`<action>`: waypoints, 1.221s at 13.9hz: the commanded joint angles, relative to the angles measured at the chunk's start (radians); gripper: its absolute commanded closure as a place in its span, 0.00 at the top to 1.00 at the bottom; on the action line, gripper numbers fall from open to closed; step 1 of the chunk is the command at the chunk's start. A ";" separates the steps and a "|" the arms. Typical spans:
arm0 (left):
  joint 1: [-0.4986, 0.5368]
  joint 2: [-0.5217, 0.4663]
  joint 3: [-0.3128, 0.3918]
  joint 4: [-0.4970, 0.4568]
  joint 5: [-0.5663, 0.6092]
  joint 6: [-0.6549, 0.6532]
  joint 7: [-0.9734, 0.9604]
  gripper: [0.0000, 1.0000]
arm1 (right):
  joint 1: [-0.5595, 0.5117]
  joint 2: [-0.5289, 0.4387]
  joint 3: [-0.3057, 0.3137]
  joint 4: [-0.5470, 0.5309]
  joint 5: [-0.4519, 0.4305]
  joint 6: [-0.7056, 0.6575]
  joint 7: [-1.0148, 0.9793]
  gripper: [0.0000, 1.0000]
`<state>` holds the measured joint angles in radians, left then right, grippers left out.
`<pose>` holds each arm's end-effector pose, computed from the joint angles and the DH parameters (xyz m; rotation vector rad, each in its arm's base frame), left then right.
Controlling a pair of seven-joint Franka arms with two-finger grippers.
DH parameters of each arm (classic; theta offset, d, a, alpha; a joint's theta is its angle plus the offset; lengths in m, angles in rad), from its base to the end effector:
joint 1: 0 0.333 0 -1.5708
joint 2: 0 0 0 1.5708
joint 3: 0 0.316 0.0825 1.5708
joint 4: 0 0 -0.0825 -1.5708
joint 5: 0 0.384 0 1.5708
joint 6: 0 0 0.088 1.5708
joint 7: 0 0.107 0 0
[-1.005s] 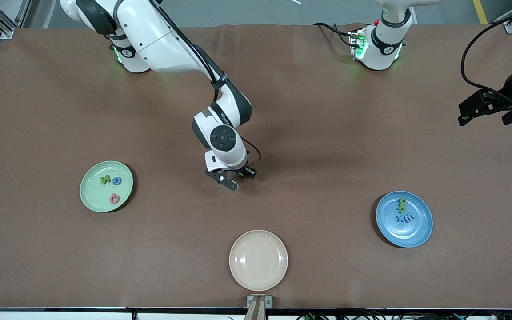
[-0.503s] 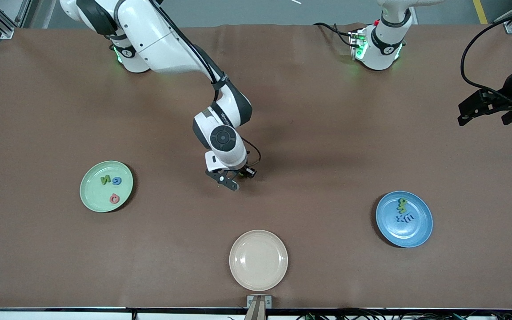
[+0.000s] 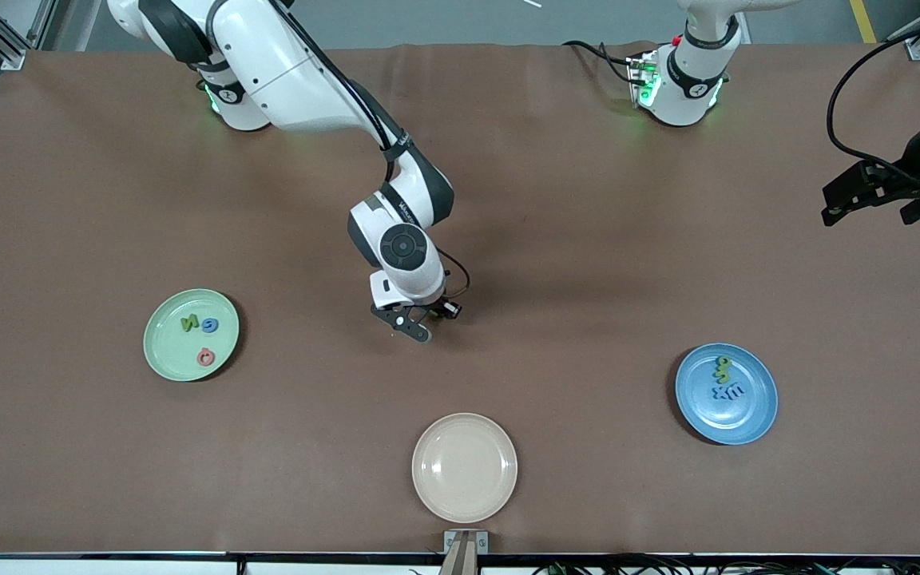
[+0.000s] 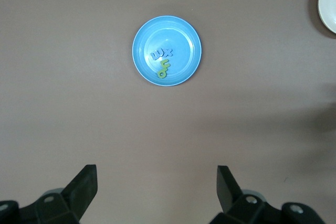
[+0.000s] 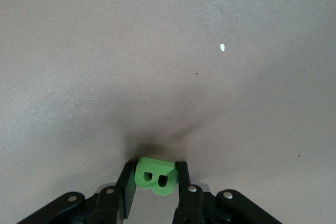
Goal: Sort upper and lower case letters into plates
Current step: 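Carry the green B onto the green plate and open the right gripper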
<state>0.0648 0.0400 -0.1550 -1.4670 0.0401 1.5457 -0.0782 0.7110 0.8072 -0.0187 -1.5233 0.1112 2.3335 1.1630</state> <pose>0.5632 -0.0445 0.6491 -3.1104 0.0155 -0.0651 0.5433 0.4555 0.1807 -2.9847 0.8287 0.0799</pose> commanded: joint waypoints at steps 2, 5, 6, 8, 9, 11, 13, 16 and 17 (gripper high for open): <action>0.003 -0.008 -0.003 0.001 -0.003 -0.010 0.014 1.00 | 0.012 0.006 -0.009 0.020 -0.076 -0.011 0.017 0.16; 0.004 -0.009 -0.003 0.001 -0.003 -0.012 0.014 1.00 | -0.033 -0.057 -0.007 0.035 -0.077 -0.146 -0.023 0.16; 0.004 -0.009 -0.003 0.001 -0.005 -0.012 0.014 1.00 | -0.050 -0.086 -0.007 0.031 -0.076 -0.185 -0.060 0.16; 0.004 -0.009 -0.003 0.001 -0.003 -0.013 0.014 1.00 | -0.105 -0.149 -0.007 0.023 -0.074 -0.294 -0.182 0.16; 0.004 -0.011 -0.003 0.001 -0.005 -0.013 0.014 1.00 | -0.140 -0.186 -0.006 0.003 -0.074 -0.324 -0.242 0.16; 0.004 -0.011 -0.003 0.001 -0.005 -0.013 0.015 1.00 | -0.226 -0.259 -0.006 -0.070 -0.073 -0.335 -0.407 0.16; 0.004 -0.011 -0.003 0.002 -0.005 -0.013 0.014 1.00 | -0.333 -0.296 -0.004 -0.123 -0.071 -0.333 -0.619 0.16; 0.006 -0.011 -0.003 0.001 -0.006 -0.013 0.014 1.00 | -0.488 -0.290 -0.004 -0.140 -0.071 -0.315 -0.900 0.16; 0.004 -0.011 -0.003 0.001 -0.006 -0.013 0.014 1.00 | -0.540 -0.287 -0.004 -0.141 -0.071 -0.286 -1.021 0.16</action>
<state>0.0650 0.0400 -0.1549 -1.4673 0.0401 1.5454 -0.0782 0.2606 0.5487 -0.0475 -1.6174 0.0432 2.0057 0.3019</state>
